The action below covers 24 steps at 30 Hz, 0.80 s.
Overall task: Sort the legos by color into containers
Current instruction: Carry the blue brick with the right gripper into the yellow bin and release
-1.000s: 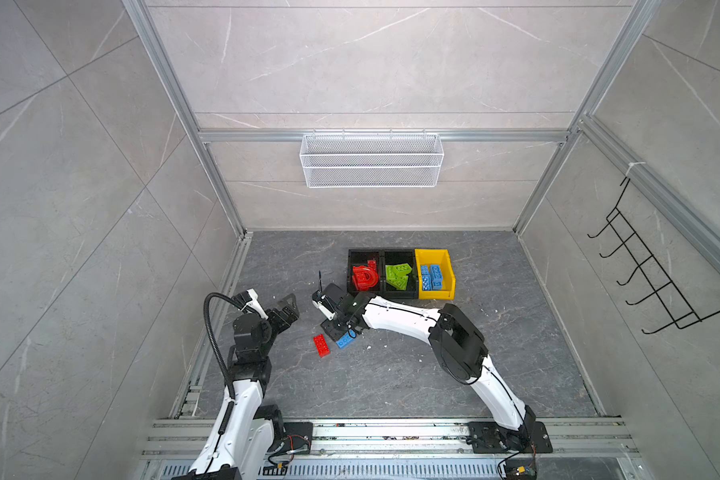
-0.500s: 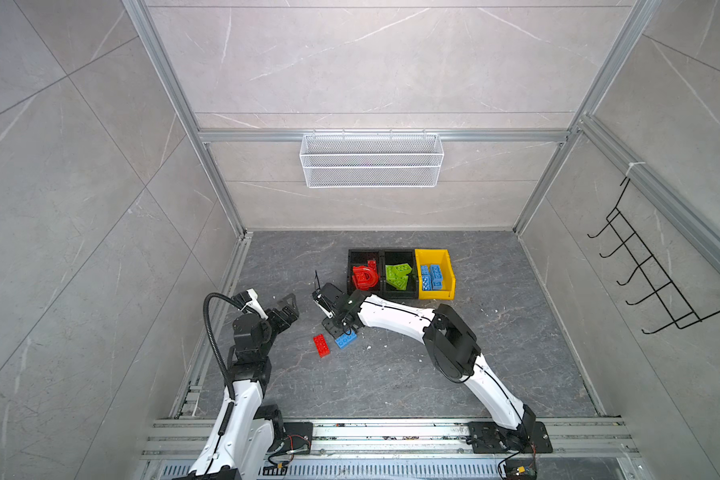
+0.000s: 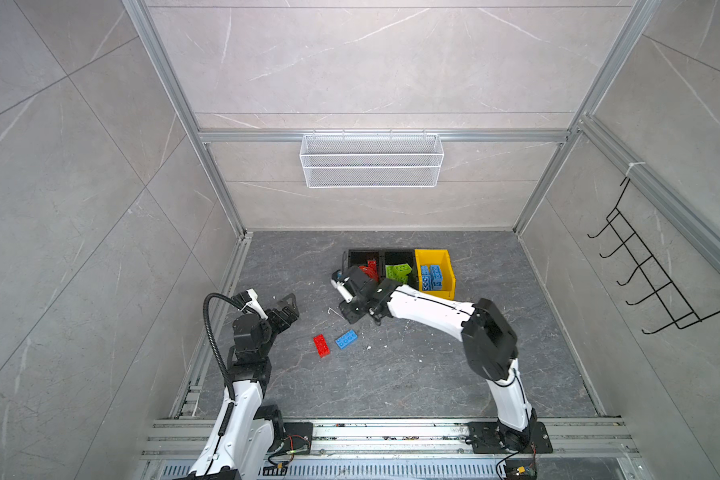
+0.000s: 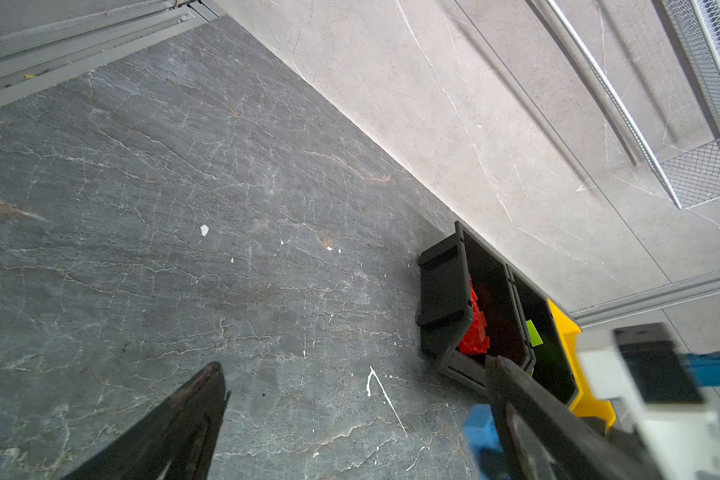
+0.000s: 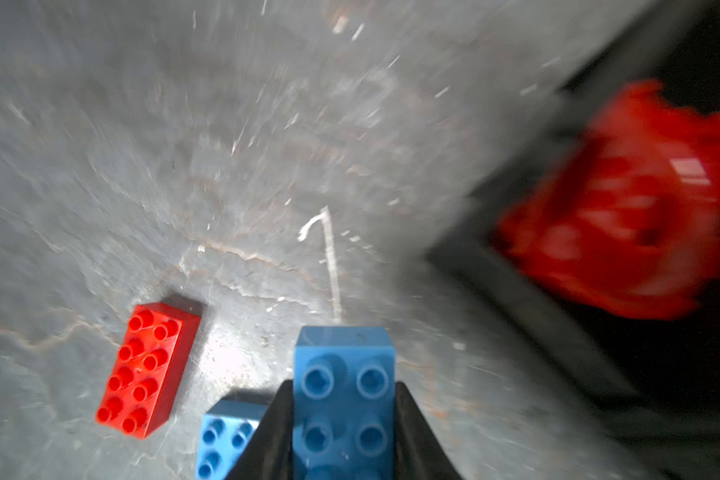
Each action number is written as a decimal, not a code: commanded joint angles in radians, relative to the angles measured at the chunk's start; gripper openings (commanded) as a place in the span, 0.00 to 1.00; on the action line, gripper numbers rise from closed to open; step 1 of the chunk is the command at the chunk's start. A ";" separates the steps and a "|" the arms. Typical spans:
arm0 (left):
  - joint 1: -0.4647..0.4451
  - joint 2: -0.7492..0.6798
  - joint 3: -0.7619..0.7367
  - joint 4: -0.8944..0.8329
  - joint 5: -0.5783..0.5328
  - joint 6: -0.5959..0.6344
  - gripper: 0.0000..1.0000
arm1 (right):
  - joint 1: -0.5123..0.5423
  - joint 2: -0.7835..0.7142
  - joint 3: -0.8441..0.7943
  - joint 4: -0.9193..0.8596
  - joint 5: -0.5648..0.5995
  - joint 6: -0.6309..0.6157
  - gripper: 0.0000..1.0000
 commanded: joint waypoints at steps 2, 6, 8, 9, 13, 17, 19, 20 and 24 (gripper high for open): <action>-0.003 -0.003 0.012 0.029 0.003 0.011 1.00 | -0.180 -0.164 -0.173 0.160 -0.112 0.068 0.25; -0.002 -0.001 0.010 0.032 0.003 0.011 1.00 | -0.334 -0.232 -0.262 0.182 -0.125 0.078 0.24; -0.002 -0.001 0.010 0.033 0.005 0.011 1.00 | -0.404 -0.252 -0.294 0.200 -0.138 0.086 0.24; -0.002 0.001 0.010 0.033 0.005 0.011 1.00 | -0.430 -0.259 -0.305 0.208 -0.150 0.089 0.24; -0.003 0.005 0.010 0.038 0.005 0.011 1.00 | -0.541 -0.263 -0.330 0.235 -0.187 0.107 0.24; -0.002 0.018 0.009 0.046 0.006 0.010 1.00 | -0.604 -0.212 -0.297 0.227 -0.200 0.107 0.24; -0.003 0.031 0.010 0.055 0.012 0.007 1.00 | -0.624 -0.176 -0.261 0.205 -0.204 0.099 0.24; -0.002 0.036 0.014 0.053 0.016 0.005 1.00 | -0.632 -0.163 -0.252 0.203 -0.210 0.099 0.25; -0.002 0.036 0.015 0.052 0.021 0.009 1.00 | -0.655 -0.129 -0.227 0.190 -0.219 0.100 0.36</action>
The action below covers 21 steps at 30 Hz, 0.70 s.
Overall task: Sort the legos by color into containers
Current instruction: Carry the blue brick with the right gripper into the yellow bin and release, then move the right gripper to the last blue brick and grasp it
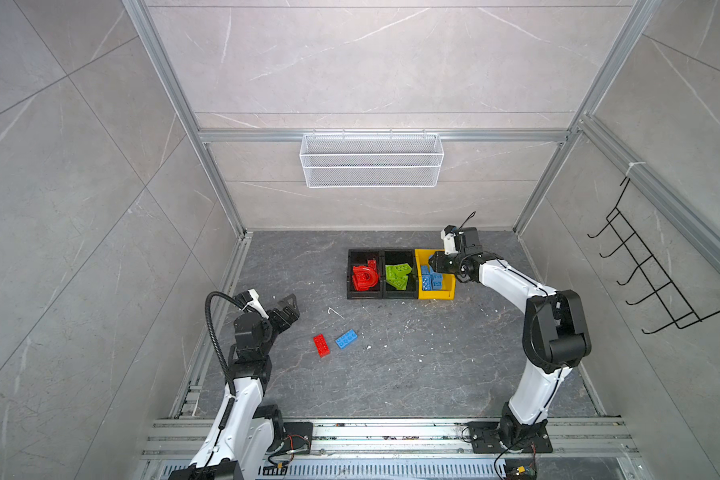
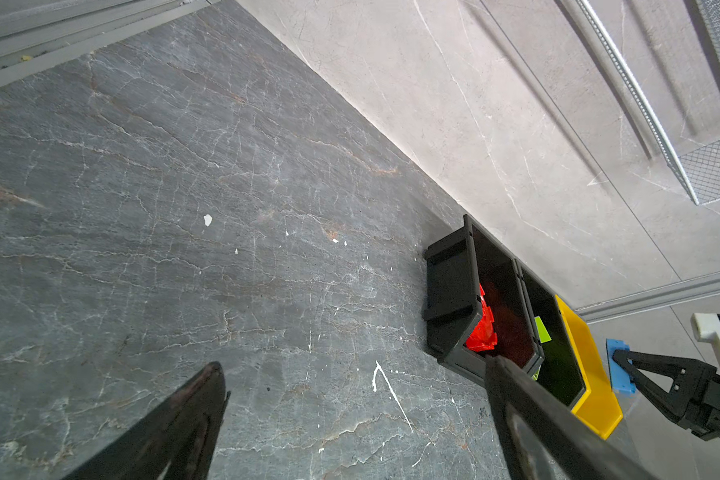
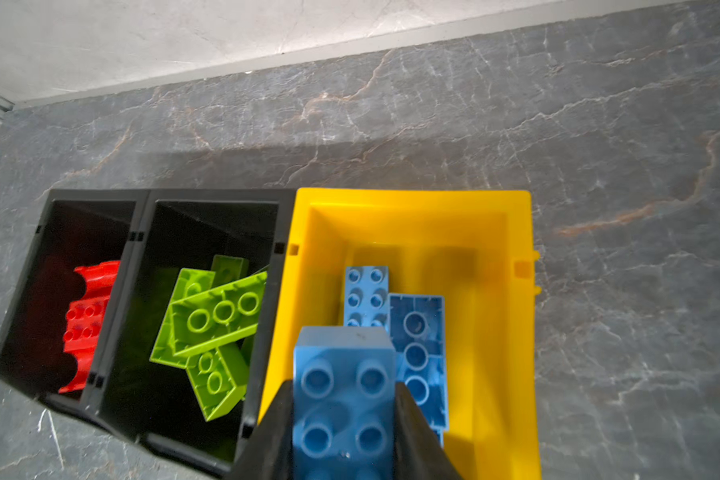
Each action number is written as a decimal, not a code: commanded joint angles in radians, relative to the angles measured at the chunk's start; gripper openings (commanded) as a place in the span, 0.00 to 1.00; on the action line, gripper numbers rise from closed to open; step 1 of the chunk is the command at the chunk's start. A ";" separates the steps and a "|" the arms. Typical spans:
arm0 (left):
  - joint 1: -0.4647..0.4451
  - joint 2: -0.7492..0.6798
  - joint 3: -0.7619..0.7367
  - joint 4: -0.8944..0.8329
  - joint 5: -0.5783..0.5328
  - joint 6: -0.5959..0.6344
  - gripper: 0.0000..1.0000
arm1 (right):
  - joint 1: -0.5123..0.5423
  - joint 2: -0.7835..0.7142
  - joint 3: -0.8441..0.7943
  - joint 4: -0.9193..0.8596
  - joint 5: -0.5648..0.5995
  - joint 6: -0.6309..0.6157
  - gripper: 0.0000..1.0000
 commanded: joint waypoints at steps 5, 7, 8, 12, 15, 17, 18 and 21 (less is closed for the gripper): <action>-0.002 -0.005 0.021 0.044 0.026 0.012 1.00 | -0.009 0.009 0.035 -0.026 -0.022 0.004 0.64; -0.004 -0.003 0.026 0.045 0.037 0.016 1.00 | -0.008 -0.026 0.027 -0.034 -0.023 0.002 0.67; -0.006 -0.002 0.026 0.046 0.037 0.014 1.00 | -0.005 -0.048 0.017 -0.034 -0.027 0.001 0.67; -0.012 0.017 0.032 0.066 0.064 0.011 1.00 | 0.069 -0.172 -0.050 -0.033 0.011 -0.014 0.72; -0.025 0.054 0.042 0.081 0.080 0.017 1.00 | 0.216 -0.251 -0.122 -0.016 0.047 -0.034 0.74; -0.028 0.075 0.050 0.086 0.091 0.018 1.00 | 0.347 -0.270 -0.163 0.011 0.086 -0.040 0.76; -0.029 0.082 0.050 0.094 0.098 0.022 1.00 | 0.411 -0.264 -0.177 0.023 0.094 -0.040 0.76; -0.032 0.083 0.050 0.099 0.099 0.030 1.00 | 0.574 -0.224 -0.204 0.062 0.159 -0.021 0.78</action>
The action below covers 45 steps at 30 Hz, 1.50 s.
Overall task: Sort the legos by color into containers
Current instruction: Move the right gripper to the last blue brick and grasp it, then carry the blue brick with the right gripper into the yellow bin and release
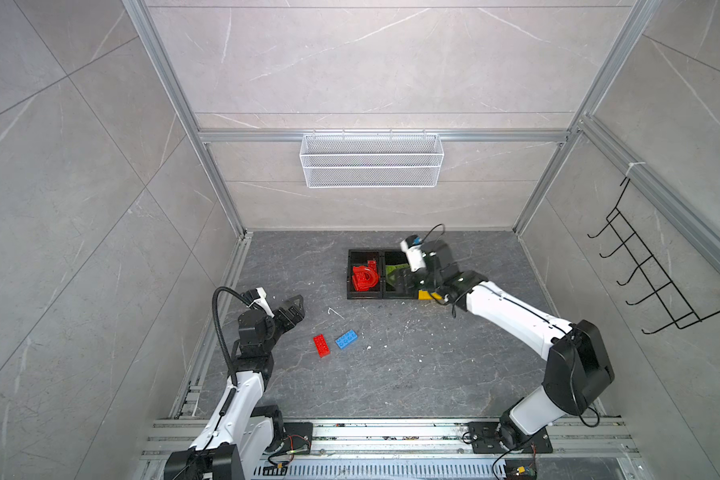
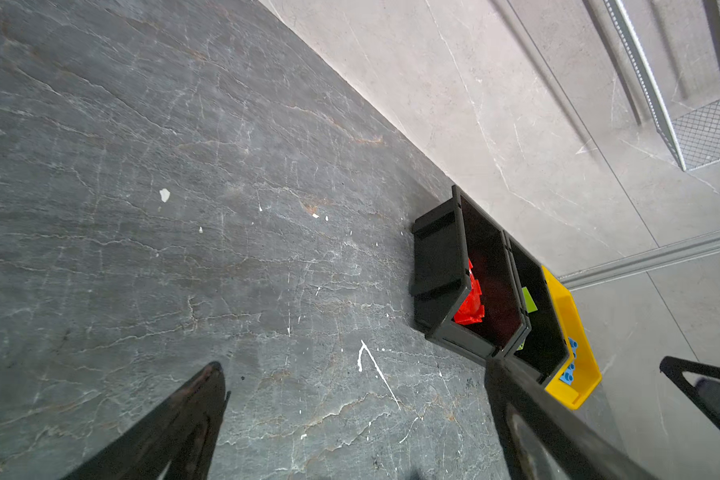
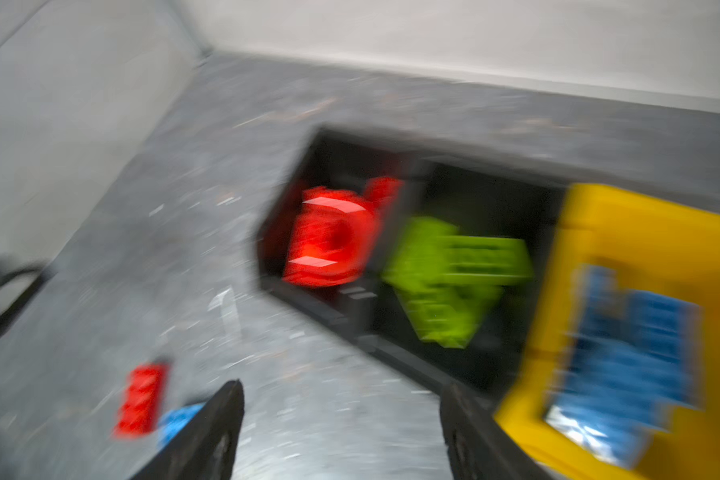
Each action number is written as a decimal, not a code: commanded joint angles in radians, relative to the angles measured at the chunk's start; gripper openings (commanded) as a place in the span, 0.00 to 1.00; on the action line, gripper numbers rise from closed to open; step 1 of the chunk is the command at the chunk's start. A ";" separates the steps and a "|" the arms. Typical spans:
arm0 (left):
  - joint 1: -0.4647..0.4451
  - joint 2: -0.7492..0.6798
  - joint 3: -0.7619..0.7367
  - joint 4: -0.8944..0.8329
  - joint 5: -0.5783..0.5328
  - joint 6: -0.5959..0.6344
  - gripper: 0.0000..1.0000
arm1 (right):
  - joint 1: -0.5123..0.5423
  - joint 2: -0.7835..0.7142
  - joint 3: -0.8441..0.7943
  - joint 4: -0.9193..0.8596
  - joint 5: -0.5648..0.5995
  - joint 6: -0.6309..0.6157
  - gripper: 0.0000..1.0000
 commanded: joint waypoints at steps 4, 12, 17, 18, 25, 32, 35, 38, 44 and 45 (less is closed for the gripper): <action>-0.005 -0.022 0.032 0.031 -0.021 0.024 1.00 | 0.254 0.154 -0.002 0.029 0.181 0.016 0.81; -0.005 -0.047 0.006 0.017 -0.077 -0.013 1.00 | 0.332 0.362 0.121 -0.020 0.186 0.002 0.84; -0.005 -0.059 0.012 0.005 -0.081 -0.001 1.00 | 0.341 0.428 0.159 -0.026 0.194 -0.004 0.86; -0.005 -0.058 0.012 0.000 -0.085 0.001 1.00 | 0.342 0.442 0.169 -0.034 0.198 -0.006 0.86; -0.005 -0.061 0.019 -0.009 -0.084 0.002 1.00 | 0.360 0.499 0.190 -0.064 0.255 0.003 0.86; -0.005 -0.079 0.020 -0.018 -0.083 0.006 1.00 | 0.361 0.524 0.192 -0.061 0.231 0.018 0.77; -0.005 -0.087 0.021 -0.021 -0.084 0.005 1.00 | 0.359 0.515 0.190 -0.063 0.236 0.022 0.70; -0.005 -0.095 0.021 -0.025 -0.084 0.007 1.00 | 0.352 0.468 0.162 -0.049 0.241 0.018 0.61; -0.005 -0.092 0.021 -0.015 -0.070 0.006 1.00 | 0.228 0.279 0.041 0.024 0.099 0.035 0.47; -0.005 -0.093 0.018 -0.009 -0.069 0.007 1.00 | 0.197 0.245 0.025 0.026 0.080 0.032 0.46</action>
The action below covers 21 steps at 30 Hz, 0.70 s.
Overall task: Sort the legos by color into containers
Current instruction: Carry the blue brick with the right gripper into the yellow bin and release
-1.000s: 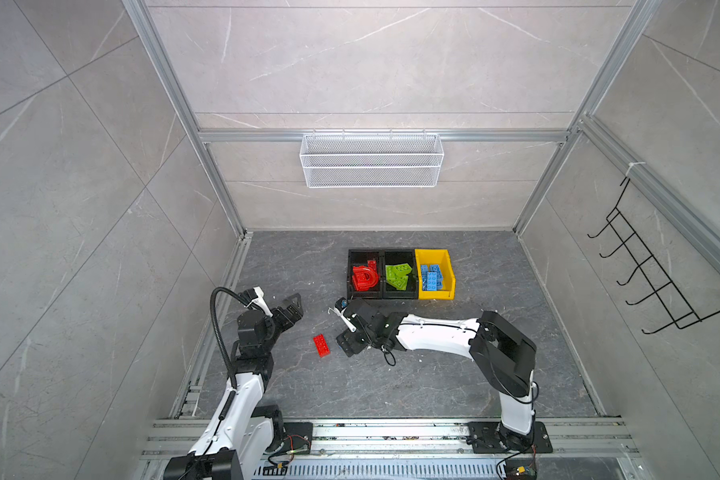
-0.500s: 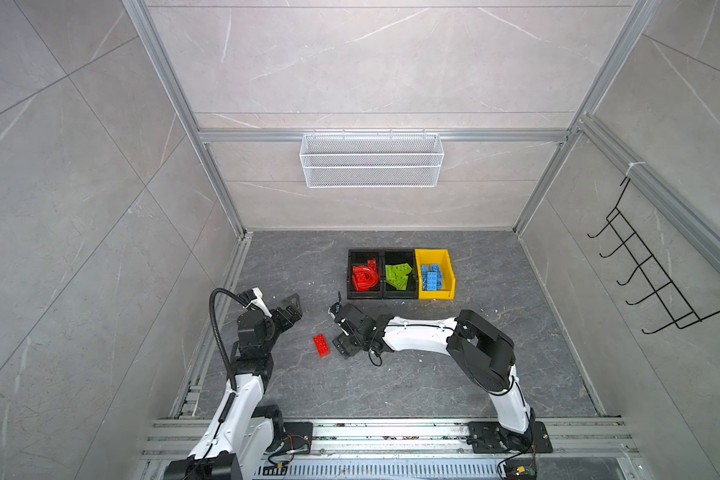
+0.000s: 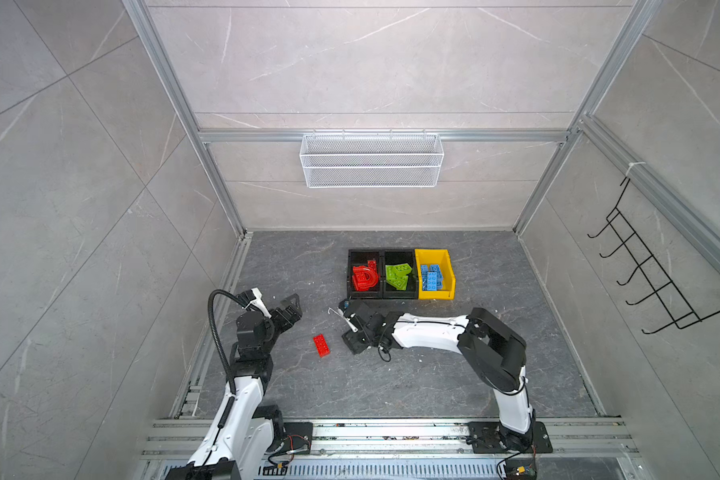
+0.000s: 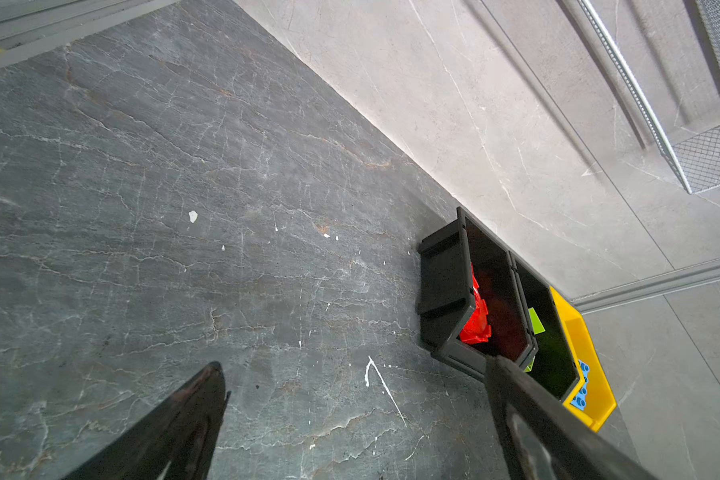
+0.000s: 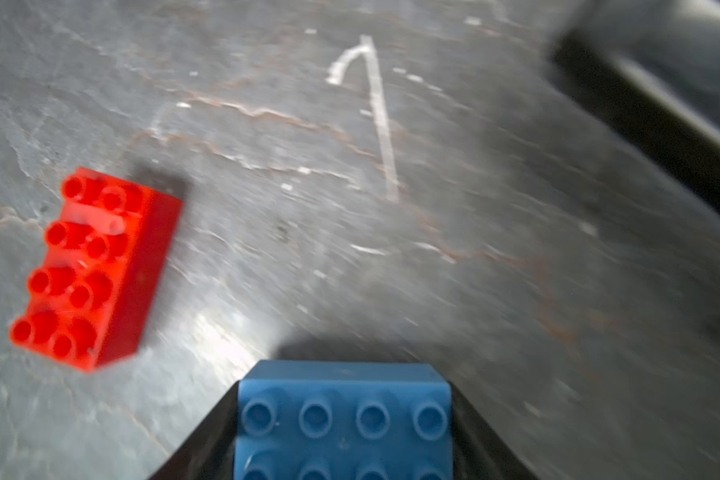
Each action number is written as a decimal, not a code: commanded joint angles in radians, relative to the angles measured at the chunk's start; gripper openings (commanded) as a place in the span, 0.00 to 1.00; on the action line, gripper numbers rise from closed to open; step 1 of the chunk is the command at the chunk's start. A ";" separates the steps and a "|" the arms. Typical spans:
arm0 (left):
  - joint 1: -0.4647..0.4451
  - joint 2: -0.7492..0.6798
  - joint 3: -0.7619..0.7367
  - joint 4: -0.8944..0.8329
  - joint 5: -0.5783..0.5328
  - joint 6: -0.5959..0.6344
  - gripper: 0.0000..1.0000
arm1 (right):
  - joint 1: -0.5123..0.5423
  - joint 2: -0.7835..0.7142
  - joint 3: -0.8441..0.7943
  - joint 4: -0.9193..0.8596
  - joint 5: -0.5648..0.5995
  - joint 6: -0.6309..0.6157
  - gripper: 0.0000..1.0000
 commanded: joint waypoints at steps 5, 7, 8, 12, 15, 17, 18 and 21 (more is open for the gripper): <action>-0.005 -0.032 0.018 0.041 0.037 -0.001 1.00 | -0.279 -0.229 -0.062 0.003 -0.165 0.011 0.41; -0.005 -0.037 0.014 0.041 0.031 0.003 1.00 | -0.362 -0.245 -0.053 -0.013 -0.179 0.007 0.40; -0.006 -0.040 0.012 0.040 0.024 0.003 1.00 | -0.395 -0.245 -0.042 -0.019 -0.179 0.001 0.39; -0.005 -0.041 0.022 0.027 0.033 -0.002 1.00 | -0.527 -0.215 0.025 -0.038 -0.193 0.003 0.38; -0.005 -0.051 0.025 0.023 0.050 -0.014 1.00 | -0.597 -0.163 0.083 -0.034 -0.213 0.016 0.38; -0.006 -0.061 0.026 0.023 0.053 -0.013 1.00 | -0.628 -0.126 0.133 -0.066 -0.228 0.018 0.37; -0.006 -0.064 0.025 0.021 0.051 -0.012 1.00 | -0.638 -0.114 0.145 -0.066 -0.223 0.018 0.37; -0.006 -0.071 0.019 0.020 0.045 -0.014 1.00 | -0.661 -0.084 0.162 -0.056 -0.217 0.022 0.37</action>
